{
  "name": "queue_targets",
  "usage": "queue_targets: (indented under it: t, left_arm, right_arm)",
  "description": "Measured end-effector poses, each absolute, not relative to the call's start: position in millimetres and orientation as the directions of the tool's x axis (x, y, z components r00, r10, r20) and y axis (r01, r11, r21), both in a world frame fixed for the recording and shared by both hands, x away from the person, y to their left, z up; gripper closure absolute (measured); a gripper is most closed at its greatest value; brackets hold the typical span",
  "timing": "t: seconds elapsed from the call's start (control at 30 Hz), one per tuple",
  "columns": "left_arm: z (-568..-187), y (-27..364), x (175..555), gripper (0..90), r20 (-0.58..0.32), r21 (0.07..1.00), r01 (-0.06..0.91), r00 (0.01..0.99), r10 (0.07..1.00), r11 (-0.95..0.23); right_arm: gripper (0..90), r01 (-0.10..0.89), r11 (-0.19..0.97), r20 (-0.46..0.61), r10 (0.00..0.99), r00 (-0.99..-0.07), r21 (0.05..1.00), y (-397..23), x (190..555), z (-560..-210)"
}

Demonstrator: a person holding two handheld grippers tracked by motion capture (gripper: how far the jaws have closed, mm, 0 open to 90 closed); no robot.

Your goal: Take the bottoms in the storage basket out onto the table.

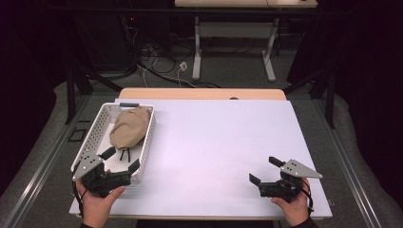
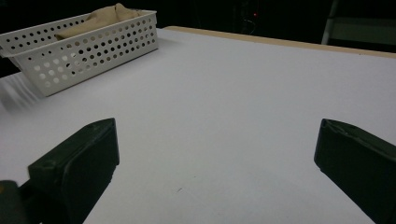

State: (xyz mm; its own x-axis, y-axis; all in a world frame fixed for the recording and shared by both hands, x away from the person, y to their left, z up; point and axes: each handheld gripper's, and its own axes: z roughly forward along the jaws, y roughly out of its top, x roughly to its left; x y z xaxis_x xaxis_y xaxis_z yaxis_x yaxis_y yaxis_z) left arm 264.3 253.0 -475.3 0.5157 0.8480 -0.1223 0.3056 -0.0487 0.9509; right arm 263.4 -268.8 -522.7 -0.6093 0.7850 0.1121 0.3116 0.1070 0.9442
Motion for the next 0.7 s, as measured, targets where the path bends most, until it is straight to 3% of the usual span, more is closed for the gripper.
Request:
queue_targets:
  t: [0.7]
  left_arm:
    - [-439, 241, 302, 0.2, -0.108, 0.935, 0.347, 0.487, 0.867, -0.079]
  right_arm:
    - [0.2, 0.330, 0.128, 0.100, 0.798, -0.594, 0.935, -263, 265, -525]
